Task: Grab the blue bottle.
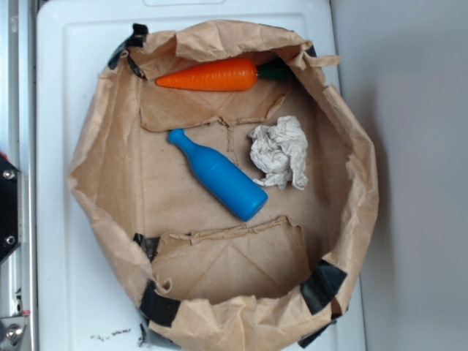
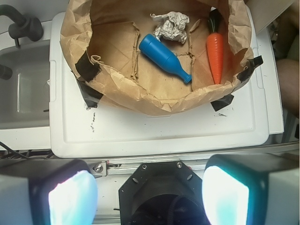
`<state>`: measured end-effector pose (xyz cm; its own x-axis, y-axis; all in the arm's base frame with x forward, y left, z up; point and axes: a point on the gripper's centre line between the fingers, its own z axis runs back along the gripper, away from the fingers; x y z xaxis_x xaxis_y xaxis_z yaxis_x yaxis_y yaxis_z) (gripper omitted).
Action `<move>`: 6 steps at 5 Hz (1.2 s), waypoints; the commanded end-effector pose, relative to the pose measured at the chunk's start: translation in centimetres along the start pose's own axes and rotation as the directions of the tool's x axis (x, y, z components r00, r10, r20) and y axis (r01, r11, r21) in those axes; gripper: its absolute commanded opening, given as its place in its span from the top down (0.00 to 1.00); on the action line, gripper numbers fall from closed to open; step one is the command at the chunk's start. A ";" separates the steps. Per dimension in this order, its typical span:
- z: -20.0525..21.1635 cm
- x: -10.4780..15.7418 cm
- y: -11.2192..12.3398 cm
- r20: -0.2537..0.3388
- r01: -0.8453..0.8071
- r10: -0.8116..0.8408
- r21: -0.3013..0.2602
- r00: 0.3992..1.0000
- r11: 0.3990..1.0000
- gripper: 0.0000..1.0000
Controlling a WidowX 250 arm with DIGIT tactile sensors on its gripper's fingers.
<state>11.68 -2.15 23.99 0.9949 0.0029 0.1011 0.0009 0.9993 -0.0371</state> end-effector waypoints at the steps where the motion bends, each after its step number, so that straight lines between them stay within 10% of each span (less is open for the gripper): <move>1: 0.0 0.0 0.0 0.000 0.000 0.000 0.000 1.000 1.000 0.00; 4: -12.6 13.5 6.1 -0.113 -0.023 0.020 -0.026 0.993 0.999 0.00; 6: -12.6 13.5 6.1 -0.113 -0.023 0.020 -0.026 0.993 0.999 0.00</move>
<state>25.89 3.13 11.23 0.9969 0.0214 -0.0761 -0.0269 0.9970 -0.0725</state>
